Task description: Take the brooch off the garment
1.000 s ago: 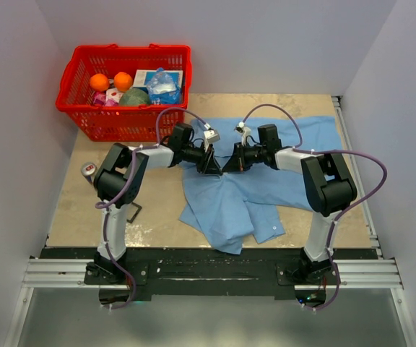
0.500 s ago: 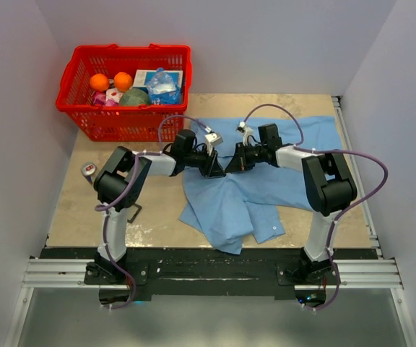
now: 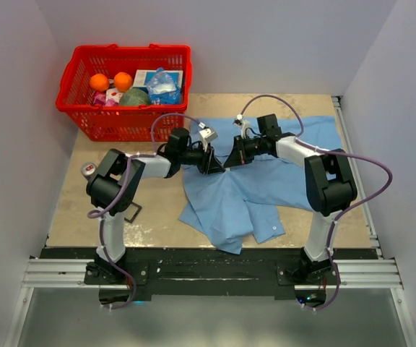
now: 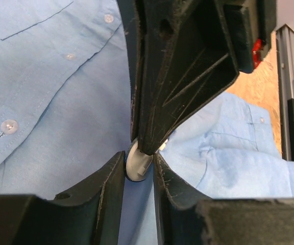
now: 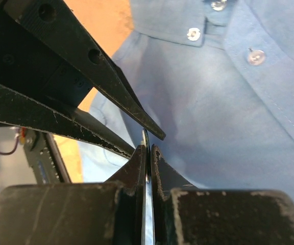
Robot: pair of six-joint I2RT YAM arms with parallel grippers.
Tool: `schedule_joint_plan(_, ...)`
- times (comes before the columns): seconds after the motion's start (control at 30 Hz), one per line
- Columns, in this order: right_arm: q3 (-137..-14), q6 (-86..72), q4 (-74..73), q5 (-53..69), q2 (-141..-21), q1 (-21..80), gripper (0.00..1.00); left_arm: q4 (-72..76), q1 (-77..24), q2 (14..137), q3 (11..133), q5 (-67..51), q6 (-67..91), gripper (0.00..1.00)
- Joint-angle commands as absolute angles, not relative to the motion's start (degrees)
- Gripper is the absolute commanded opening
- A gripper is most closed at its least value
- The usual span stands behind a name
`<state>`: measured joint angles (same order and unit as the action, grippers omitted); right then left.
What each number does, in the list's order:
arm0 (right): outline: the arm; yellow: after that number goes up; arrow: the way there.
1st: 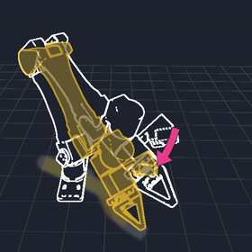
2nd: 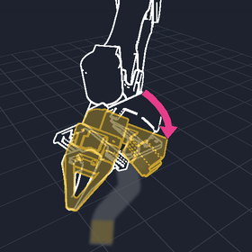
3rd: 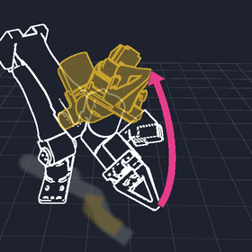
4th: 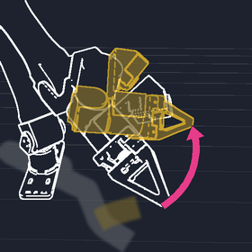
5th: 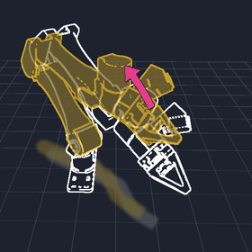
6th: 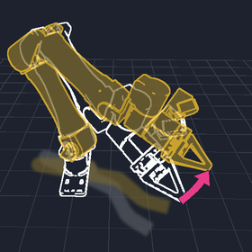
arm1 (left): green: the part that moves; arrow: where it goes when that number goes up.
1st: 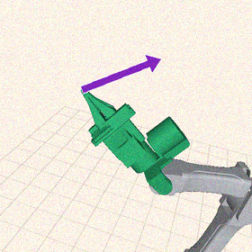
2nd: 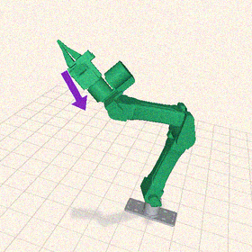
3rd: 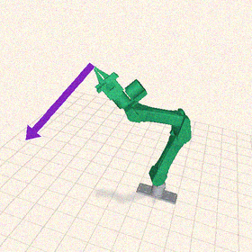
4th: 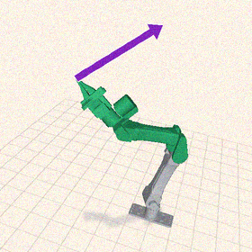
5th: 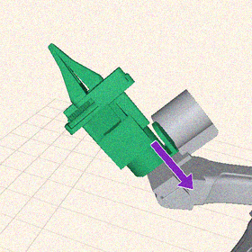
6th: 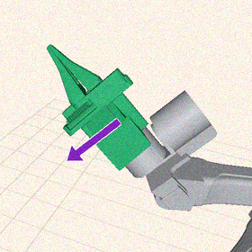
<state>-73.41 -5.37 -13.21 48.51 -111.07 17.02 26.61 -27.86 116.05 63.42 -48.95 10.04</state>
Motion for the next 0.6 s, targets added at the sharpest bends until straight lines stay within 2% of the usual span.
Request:
schedule_joint_plan(0.0, -78.31, -4.05, -12.04, 52.29, -111.0, 17.58, 0.0, 23.38, -28.83, 112.15, 62.93, -58.79, 6.15, 0.33)
schedule_joint_plan(0.4, -83.14, 8.35, -24.34, 51.15, -109.95, 17.75, 0.0, 25.49, -28.92, 117.42, 66.09, -59.67, 7.12, 0.29)
schedule_joint_plan(0.57, -82.53, 9.66, -25.49, 48.35, -108.2, 17.75, 0.0, 25.23, -28.83, 117.69, 66.53, -61.61, 6.6, 0.39)
